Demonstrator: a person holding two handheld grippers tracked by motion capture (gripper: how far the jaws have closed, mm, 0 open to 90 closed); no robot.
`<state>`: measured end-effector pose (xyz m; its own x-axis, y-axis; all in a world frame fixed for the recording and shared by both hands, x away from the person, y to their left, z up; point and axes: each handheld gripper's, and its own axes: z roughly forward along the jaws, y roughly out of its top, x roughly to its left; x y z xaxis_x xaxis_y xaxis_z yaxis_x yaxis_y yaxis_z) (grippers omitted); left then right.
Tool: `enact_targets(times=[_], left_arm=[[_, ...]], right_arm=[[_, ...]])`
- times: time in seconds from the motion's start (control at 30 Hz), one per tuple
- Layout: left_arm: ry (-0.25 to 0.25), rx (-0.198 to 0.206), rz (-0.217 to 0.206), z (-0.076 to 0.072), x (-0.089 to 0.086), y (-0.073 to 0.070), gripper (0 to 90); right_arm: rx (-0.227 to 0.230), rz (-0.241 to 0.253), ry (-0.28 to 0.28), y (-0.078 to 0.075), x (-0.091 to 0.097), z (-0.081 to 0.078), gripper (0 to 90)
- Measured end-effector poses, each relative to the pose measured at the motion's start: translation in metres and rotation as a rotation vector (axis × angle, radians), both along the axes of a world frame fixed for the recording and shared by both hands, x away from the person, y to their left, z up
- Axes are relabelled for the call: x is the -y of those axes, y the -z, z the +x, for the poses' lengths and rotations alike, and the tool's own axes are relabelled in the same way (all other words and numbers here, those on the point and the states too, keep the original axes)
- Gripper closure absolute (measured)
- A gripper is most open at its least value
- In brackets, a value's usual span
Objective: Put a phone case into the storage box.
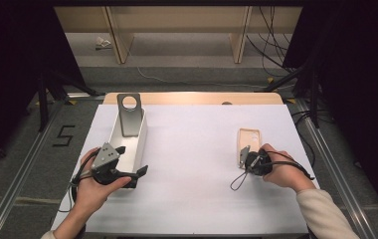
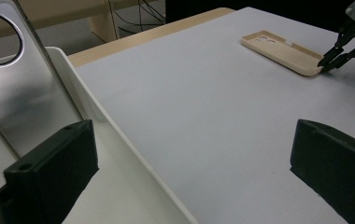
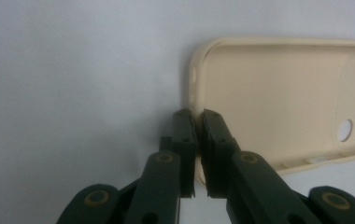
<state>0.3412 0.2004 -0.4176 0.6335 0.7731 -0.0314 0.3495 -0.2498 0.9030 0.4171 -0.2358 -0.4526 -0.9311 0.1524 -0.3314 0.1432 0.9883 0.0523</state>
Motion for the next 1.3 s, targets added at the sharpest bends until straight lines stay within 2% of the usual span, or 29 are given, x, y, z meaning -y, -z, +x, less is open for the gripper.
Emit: enact_targets(times=[0.03,0.23,0.4,0.67,1.13,1.3], left_arm=[[-0.001,0.000,-0.001,0.000,0.000,0.000,0.2],[-0.008,0.002,-0.005,0.000,-0.001,0.000,0.5],[-0.010,-0.003,-0.003,0.000,-0.001,0.000,0.8],[-0.015,0.000,-0.003,0.000,-0.002,-0.001,0.9],[-0.021,-0.005,-0.011,0.005,0.000,-0.007,2.6],[-0.014,-0.017,-0.035,0.010,0.004,-0.011,4.3]], right_arm=[[0.001,0.014,-0.011,-0.001,0.001,0.001,85.7],[0.020,0.112,0.010,-0.010,0.005,0.000,87.3],[0.026,0.215,0.033,-0.016,0.008,-0.001,87.5],[0.034,0.336,0.041,-0.023,0.010,-0.005,87.6],[0.031,0.486,-0.004,-0.027,0.000,-0.017,87.6],[0.024,0.523,-0.026,-0.028,-0.007,-0.022,87.6]])
